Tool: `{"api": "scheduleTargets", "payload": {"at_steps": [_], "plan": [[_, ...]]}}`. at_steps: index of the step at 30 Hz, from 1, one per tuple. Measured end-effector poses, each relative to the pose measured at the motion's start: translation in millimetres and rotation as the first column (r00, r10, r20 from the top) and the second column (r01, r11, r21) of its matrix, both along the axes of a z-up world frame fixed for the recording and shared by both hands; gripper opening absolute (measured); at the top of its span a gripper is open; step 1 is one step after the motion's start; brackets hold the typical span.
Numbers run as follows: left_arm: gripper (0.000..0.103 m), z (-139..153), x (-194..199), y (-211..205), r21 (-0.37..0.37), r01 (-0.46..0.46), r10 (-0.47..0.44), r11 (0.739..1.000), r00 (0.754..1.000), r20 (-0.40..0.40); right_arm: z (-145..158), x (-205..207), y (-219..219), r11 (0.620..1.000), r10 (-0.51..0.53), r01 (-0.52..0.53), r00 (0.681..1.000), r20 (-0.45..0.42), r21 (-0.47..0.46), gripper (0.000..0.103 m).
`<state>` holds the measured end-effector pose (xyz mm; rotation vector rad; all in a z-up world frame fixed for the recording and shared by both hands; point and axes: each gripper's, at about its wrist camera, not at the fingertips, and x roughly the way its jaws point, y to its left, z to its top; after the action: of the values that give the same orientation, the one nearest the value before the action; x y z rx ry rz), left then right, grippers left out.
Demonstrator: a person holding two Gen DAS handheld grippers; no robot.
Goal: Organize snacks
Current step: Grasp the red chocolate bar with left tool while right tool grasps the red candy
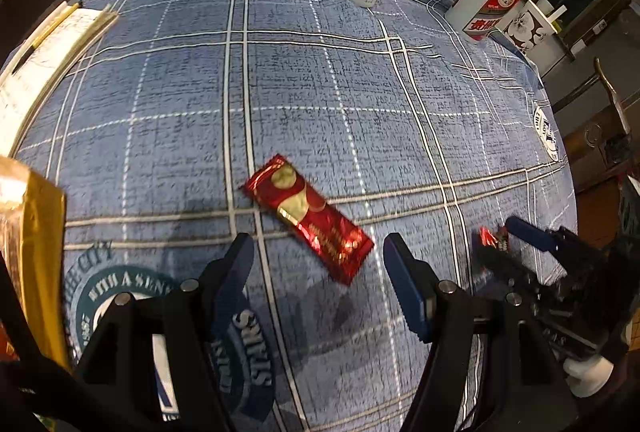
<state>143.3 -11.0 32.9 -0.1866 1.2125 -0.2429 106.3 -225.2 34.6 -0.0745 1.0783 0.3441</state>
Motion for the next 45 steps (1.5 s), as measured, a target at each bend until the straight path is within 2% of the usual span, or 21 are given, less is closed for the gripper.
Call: {"api": "scheduleTargets", "payload": {"at_steps": [5, 6, 10, 11, 14, 17, 20, 22, 24, 26, 27, 28, 33, 39, 42, 45], "plan": [[0.068, -6, 11, -3, 0.021, 0.023, -0.023, 1.000, 1.000, 0.004, -3, -10, 3, 1.000, -0.001, 0.001, 0.999, -0.033, 0.014, 0.060], [0.065, -7, 11, -4, 0.026, 0.033, -0.033, 0.999, 0.999, 0.005, -3, -13, 3, 1.000, 0.000, 0.001, 0.999, -0.039, 0.024, 0.060], [0.041, -8, 12, -13, 0.079, 0.097, -0.100, 0.992, 0.994, 0.032, -4, -23, 10, 0.999, 0.006, -0.002, 0.998, -0.065, 0.053, 0.060], [0.040, -8, 12, -14, 0.084, 0.109, -0.112, 0.990, 0.993, 0.036, -4, -25, 11, 0.998, 0.007, -0.003, 0.998, -0.069, 0.061, 0.060], [0.040, -9, 13, -15, 0.102, 0.119, -0.124, 0.988, 0.991, 0.050, -4, -31, 15, 0.996, 0.002, 0.005, 0.997, -0.077, 0.090, 0.060], [0.040, -11, 14, -16, 0.111, 0.118, -0.125, 0.987, 0.990, 0.059, -4, -34, 19, 0.997, -0.002, 0.006, 0.998, -0.062, 0.074, 0.060], [0.051, -12, 14, -25, 0.134, 0.132, -0.141, 0.982, 0.988, 0.064, -4, -37, 17, 0.995, 0.005, 0.001, 0.998, -0.057, 0.099, 0.060], [0.063, -13, 13, -34, 0.154, 0.148, -0.160, 0.977, 0.985, 0.068, -3, -39, 12, 0.993, 0.004, 0.003, 0.998, -0.055, 0.118, 0.060], [0.064, -14, 12, -41, 0.192, 0.160, -0.178, 0.968, 0.981, 0.077, -4, -43, 7, 0.993, 0.007, -0.001, 0.999, -0.053, 0.122, 0.060], [0.059, -15, 8, -48, 0.252, 0.185, -0.213, 0.950, 0.973, 0.087, -6, -48, 3, 0.994, 0.012, -0.007, 0.999, -0.044, 0.107, 0.060], [0.043, -14, 5, -49, 0.258, 0.198, -0.230, 0.946, 0.968, 0.100, -5, -50, 2, 0.995, 0.014, -0.011, 0.999, -0.035, 0.099, 0.060], [0.027, -13, 1, -50, 0.252, 0.221, -0.254, 0.942, 0.961, 0.107, -6, -53, 1, 0.996, 0.015, -0.012, 0.999, -0.032, 0.089, 0.060], [0.027, -12, -11, -47, 0.243, 0.268, -0.298, 0.932, 0.950, 0.092, -6, -58, -3, 0.997, 0.010, -0.008, 1.000, -0.029, 0.077, 0.060], [0.028, -11, -20, -34, 0.183, 0.253, -0.274, 0.950, 0.957, 0.100, -6, -67, -7, 0.997, -0.045, 0.047, 0.998, -0.032, 0.065, 0.060], [0.029, -11, -22, -37, 0.189, 0.246, -0.269, 0.951, 0.957, 0.106, -6, -74, -9, 0.993, -0.093, 0.095, 0.995, -0.032, 0.066, 0.060], [0.031, -11, -22, -39, 0.198, 0.239, -0.264, 0.951, 0.957, 0.116, -5, -78, -14, 0.982, -0.150, 0.154, 0.988, -0.042, 0.108, 0.060]]}}
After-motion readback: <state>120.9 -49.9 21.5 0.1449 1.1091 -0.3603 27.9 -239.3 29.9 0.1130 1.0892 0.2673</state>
